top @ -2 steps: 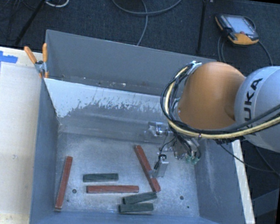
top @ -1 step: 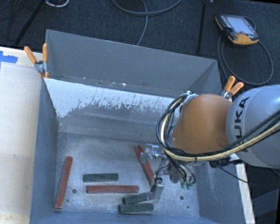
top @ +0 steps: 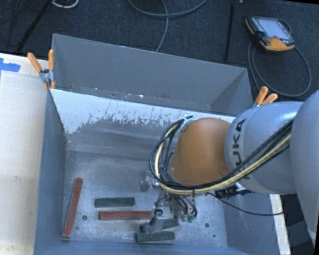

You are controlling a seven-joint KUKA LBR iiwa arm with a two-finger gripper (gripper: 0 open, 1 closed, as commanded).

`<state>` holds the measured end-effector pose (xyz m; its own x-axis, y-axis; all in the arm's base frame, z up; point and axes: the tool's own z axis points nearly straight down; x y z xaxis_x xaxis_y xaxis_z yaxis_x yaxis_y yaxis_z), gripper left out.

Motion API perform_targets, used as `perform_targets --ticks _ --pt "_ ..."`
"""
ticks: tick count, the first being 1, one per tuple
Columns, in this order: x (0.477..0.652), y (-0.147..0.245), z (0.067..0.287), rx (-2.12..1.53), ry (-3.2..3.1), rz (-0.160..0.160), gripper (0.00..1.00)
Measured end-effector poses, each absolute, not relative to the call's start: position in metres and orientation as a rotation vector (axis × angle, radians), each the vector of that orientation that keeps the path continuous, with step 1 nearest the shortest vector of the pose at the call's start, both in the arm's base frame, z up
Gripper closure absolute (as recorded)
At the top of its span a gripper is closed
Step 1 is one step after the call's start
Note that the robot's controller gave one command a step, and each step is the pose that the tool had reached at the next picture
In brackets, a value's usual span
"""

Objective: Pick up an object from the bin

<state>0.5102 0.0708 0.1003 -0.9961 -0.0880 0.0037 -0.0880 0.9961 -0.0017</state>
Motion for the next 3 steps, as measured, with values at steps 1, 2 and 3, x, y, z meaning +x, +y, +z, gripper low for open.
perform_targets --ticks 1,2,3 --pt "0.5101 -0.0038 0.0717 0.149 -3.132 0.002 1.00" --pt "0.5113 -0.0025 0.0705 0.147 -3.140 -0.001 0.00" --pt "0.5113 -0.0026 0.0705 0.146 -3.140 -0.001 0.00"
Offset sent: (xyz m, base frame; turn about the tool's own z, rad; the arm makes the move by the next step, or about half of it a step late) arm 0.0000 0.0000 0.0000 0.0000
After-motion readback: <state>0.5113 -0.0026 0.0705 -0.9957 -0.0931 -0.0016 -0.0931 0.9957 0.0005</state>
